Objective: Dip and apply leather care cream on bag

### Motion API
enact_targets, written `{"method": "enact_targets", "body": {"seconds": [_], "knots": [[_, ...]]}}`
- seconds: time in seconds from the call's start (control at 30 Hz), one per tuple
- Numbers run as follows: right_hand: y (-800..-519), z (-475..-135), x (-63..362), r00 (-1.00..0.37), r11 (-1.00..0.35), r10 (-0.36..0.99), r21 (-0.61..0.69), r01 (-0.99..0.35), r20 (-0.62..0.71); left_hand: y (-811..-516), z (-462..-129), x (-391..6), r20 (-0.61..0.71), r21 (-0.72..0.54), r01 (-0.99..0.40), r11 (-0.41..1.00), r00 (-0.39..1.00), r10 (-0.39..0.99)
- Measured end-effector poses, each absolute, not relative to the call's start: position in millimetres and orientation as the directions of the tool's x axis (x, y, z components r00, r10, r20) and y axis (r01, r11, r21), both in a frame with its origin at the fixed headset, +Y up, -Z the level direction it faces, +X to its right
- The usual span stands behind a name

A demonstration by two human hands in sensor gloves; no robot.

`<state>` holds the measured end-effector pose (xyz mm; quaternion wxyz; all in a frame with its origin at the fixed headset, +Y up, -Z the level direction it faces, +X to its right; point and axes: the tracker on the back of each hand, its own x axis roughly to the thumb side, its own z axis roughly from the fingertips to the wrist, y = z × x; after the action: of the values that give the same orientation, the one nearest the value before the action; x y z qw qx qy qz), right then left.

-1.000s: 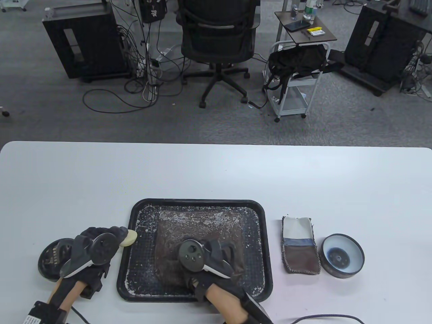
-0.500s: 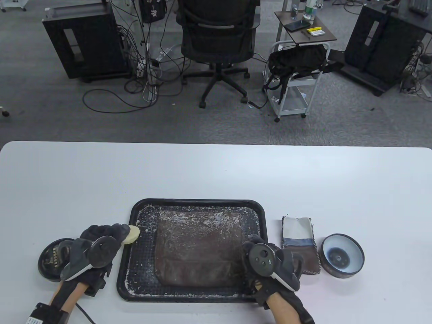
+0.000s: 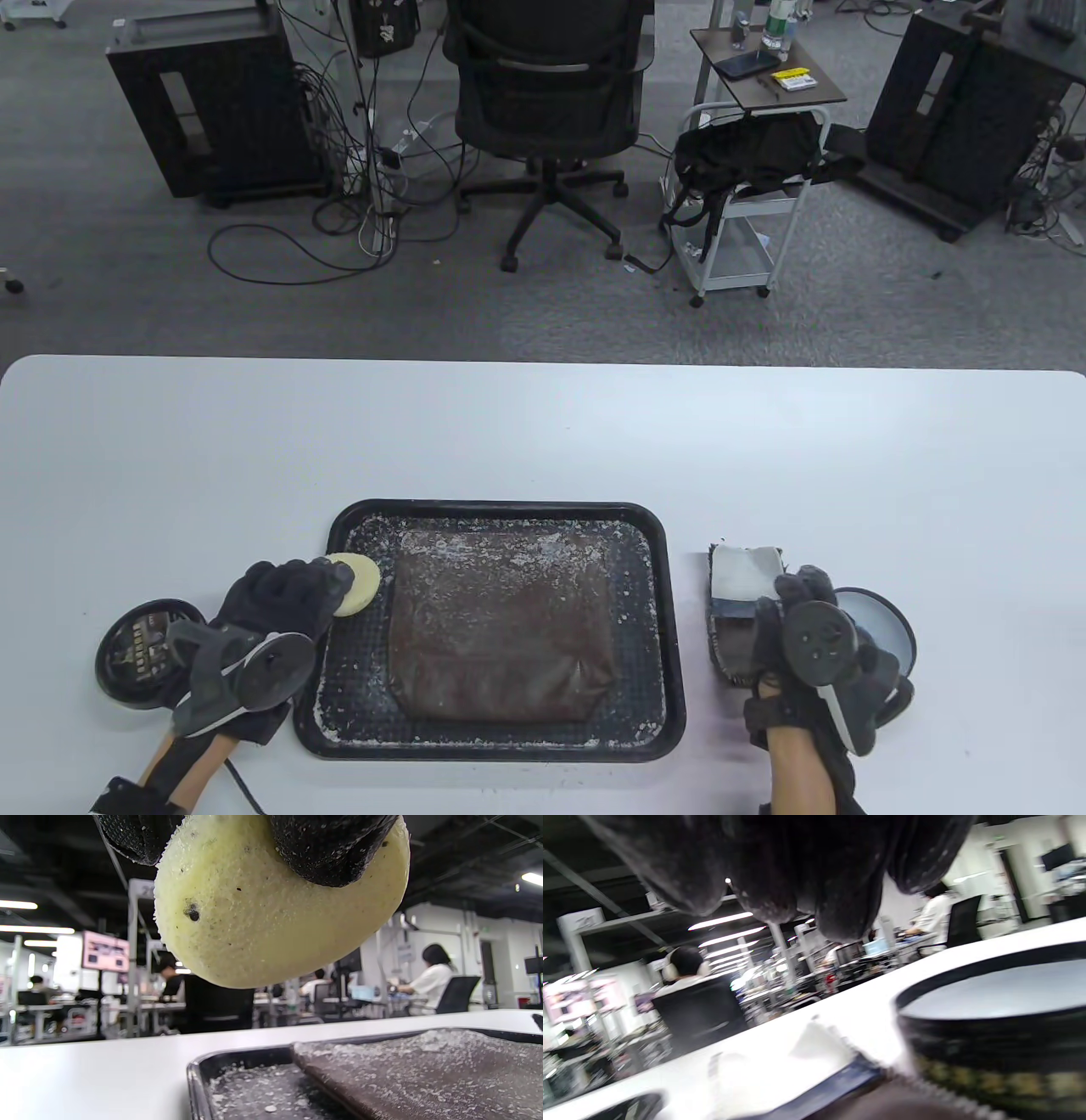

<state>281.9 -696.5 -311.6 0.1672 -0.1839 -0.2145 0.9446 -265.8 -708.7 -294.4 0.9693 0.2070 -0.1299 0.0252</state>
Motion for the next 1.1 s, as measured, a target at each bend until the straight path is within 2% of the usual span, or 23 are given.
{"method": "enact_targets", "body": {"seconds": [0.2, 0.47, 0.53, 0.63, 0.67, 0.8, 0.97, 1.1], "knots": [[-710.9, -300.8, 328.6, -0.747, -0.829, 0.480, -0.517, -0.214, -0.460, -710.2, -294.1, -265.7, 0.271, 0.398, -0.119, 0.910, 0.963, 0.008], [-743.5, -296.6, 361.9, -0.572, -0.822, 0.559, -0.492, -0.287, -0.600, -710.1, -292.8, -264.9, 0.272, 0.406, -0.114, 0.907, 0.962, -0.001], [-748.4, -296.8, 365.7, -0.549, -0.836, 0.541, -0.477, -0.272, -0.636, -710.2, -293.0, -265.6, 0.273, 0.401, -0.124, 0.908, 0.962, 0.011], [-753.9, -298.0, 371.0, -0.579, -0.923, 0.371, -0.357, -0.143, -0.726, -710.6, -292.9, -266.1, 0.268, 0.401, -0.124, 0.908, 0.963, 0.013], [-756.2, -298.2, 372.3, -0.563, -0.925, 0.370, -0.346, -0.155, -0.739, -710.1, -292.6, -265.8, 0.267, 0.401, -0.120, 0.908, 0.964, 0.010], [-764.6, -299.2, 379.1, -0.455, -0.850, 0.524, -0.412, -0.327, -0.720, -709.6, -292.5, -265.5, 0.269, 0.401, -0.116, 0.909, 0.963, 0.004], [-774.7, -299.7, 386.1, -0.375, -0.833, 0.529, -0.380, -0.402, -0.761, -710.0, -292.2, -264.8, 0.277, 0.403, -0.123, 0.907, 0.961, 0.007], [-774.6, -300.2, 386.5, -0.376, -0.834, 0.527, -0.379, -0.401, -0.762, -710.5, -291.6, -262.9, 0.275, 0.406, -0.106, 0.908, 0.961, -0.011]]}}
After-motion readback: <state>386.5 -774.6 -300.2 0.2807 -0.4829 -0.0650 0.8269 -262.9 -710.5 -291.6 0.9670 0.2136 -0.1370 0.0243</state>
